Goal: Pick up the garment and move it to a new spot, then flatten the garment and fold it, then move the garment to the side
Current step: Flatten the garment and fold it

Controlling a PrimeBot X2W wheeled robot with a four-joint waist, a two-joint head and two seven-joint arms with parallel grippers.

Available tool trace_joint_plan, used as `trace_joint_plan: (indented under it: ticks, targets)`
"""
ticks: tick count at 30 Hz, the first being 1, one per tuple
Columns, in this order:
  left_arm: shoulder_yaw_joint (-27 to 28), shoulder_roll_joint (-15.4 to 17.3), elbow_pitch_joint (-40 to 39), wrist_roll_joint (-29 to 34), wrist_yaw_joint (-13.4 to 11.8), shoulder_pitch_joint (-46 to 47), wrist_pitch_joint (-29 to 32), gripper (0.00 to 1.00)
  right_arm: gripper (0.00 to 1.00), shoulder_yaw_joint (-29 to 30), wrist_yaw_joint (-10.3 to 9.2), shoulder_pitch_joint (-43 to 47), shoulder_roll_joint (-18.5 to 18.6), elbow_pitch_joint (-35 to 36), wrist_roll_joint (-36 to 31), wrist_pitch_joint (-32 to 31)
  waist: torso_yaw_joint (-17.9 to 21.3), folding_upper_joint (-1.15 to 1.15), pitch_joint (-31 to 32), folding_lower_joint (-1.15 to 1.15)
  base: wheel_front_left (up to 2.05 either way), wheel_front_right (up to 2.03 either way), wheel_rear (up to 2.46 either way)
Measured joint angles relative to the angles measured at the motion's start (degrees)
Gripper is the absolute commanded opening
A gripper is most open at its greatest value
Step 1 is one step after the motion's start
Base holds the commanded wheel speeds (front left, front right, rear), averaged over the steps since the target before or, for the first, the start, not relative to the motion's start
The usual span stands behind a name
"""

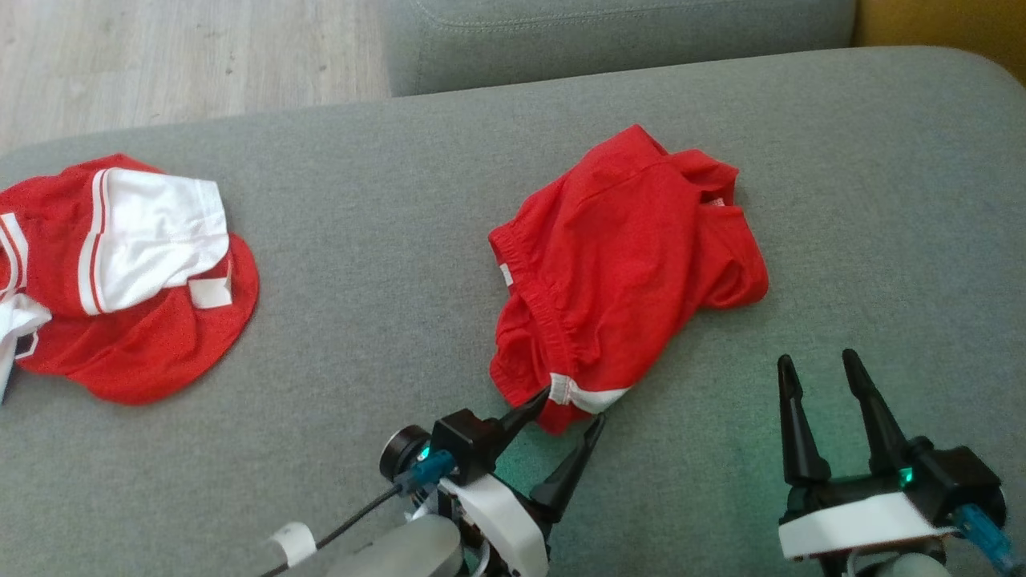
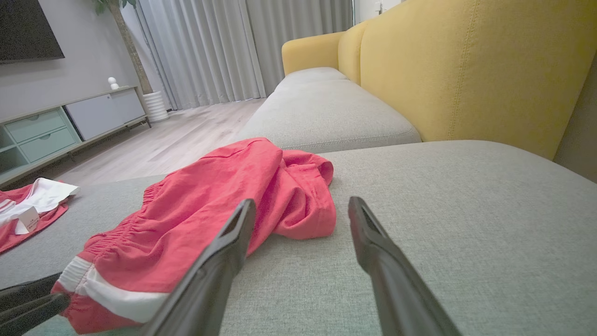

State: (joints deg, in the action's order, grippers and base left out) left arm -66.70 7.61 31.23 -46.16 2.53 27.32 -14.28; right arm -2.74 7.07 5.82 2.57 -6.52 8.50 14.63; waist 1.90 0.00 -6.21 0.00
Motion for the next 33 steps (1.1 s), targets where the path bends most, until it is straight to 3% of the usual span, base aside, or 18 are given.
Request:
trace_joint_plan:
  ticks: [6,7,8,11,17,22,28,33]
  targets:
    - [0.19,-0.19,2.43,-1.18,0.07,0.00,1.18,1.00,1.00,-0.97,0.00,0.10,0.00,-0.42,0.00,0.00,0.63,0.00,0.76,0.00,0.00,0.00,0.00]
    - [0.23,-0.22,2.97,-1.54,0.12,0.02,1.18,0.85,1.00,-1.11,0.00,0.24,0.00,-0.43,0.00,0.00,0.84,0.00,0.90,0.00,0.00,0.00,0.00]
    - [0.35,-0.32,3.53,-1.87,0.51,0.03,1.18,0.59,1.00,-1.22,0.00,0.43,0.00,-0.43,0.00,0.00,1.06,0.00,1.01,0.00,0.00,0.00,0.00]
    - [0.85,-0.86,5.22,-2.86,1.03,0.09,1.35,0.00,1.00,-1.19,0.00,0.86,0.00,-0.48,0.00,0.00,1.69,0.00,1.29,0.00,0.00,0.00,0.00]
    - [2.36,-1.19,7.51,-4.06,2.63,0.37,1.03,0.00,1.00,-0.93,0.00,0.98,0.00,-0.68,0.00,0.00,2.23,0.00,2.25,0.00,0.00,0.00,0.00]
    - [4.93,-2.68,3.43,-9.72,4.32,2.58,1.12,0.00,1.00,-0.91,0.00,2.13,0.00,-0.94,0.00,0.00,2.51,0.00,3.61,0.00,0.00,0.00,0.00]
    - [8.69,-3.56,-3.05,-13.92,4.61,22.41,3.23,0.00,1.00,-3.10,0.00,1.82,0.00,-1.20,0.78,0.00,5.20,0.00,4.41,0.00,0.00,0.00,0.00]
    - [13.66,-4.68,-2.02,-16.13,4.64,36.66,3.38,0.00,1.00,-4.24,0.00,1.86,0.00,-1.51,1.93,0.00,8.58,0.00,5.07,0.00,0.00,0.00,0.00]
